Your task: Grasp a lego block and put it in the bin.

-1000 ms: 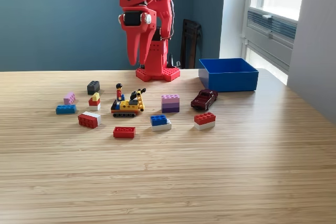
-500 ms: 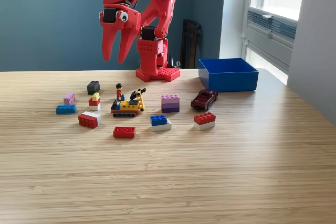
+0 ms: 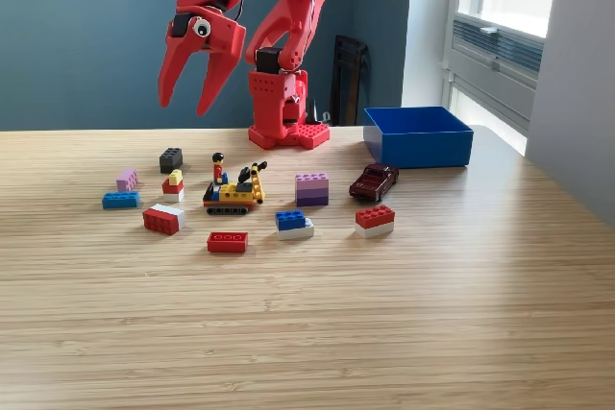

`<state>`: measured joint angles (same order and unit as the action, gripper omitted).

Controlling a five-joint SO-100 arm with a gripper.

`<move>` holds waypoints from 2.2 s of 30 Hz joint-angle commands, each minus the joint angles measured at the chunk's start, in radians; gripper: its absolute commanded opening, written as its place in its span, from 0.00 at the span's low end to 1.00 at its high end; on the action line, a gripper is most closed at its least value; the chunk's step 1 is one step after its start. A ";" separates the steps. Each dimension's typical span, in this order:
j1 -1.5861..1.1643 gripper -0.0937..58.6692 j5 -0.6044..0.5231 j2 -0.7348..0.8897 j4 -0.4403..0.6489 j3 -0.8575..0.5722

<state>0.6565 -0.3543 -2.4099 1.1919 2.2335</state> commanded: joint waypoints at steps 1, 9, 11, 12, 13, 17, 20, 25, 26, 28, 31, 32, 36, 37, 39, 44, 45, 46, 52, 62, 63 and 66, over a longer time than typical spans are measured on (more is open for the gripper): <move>0.018 0.35 -0.031 0.084 -0.032 -0.008; 0.104 0.36 -0.064 0.244 -0.100 -0.040; 0.121 0.36 -0.060 0.275 -0.103 -0.061; 0.130 0.36 -0.058 0.288 -0.106 -0.069; 0.140 0.36 -0.055 0.304 -0.114 -0.078; 0.172 0.36 -0.043 0.353 -0.158 -0.091; 0.186 0.38 -0.034 0.382 -0.179 -0.106; 0.206 0.40 -0.028 0.425 -0.195 -0.146; 0.209 0.40 -0.029 0.436 -0.199 -0.153; 0.213 0.40 -0.034 0.460 -0.201 -0.166; 0.222 0.41 -0.041 0.491 -0.201 -0.186; 0.229 0.41 -0.043 0.500 -0.201 -0.192; 0.250 0.41 -0.049 0.537 -0.201 -0.221; 0.256 0.42 -0.049 0.546 -0.201 -0.229; 0.268 0.42 -0.048 0.566 -0.201 -0.244; 0.304 0.42 -0.029 0.614 -0.201 -0.296; 0.308 0.42 -0.023 0.624 -0.204 -0.307; 0.313 0.43 -0.021 0.637 -0.207 -0.316; 0.304 0.42 -0.017 0.723 -0.212 -0.376; 0.258 0.42 -0.044 0.821 -0.212 -0.434; 0.255 0.42 -0.048 0.825 -0.212 -0.436; 0.244 0.42 -0.058 0.839 -0.210 -0.443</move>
<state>0.9127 -0.4065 -1.5616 0.9986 1.8577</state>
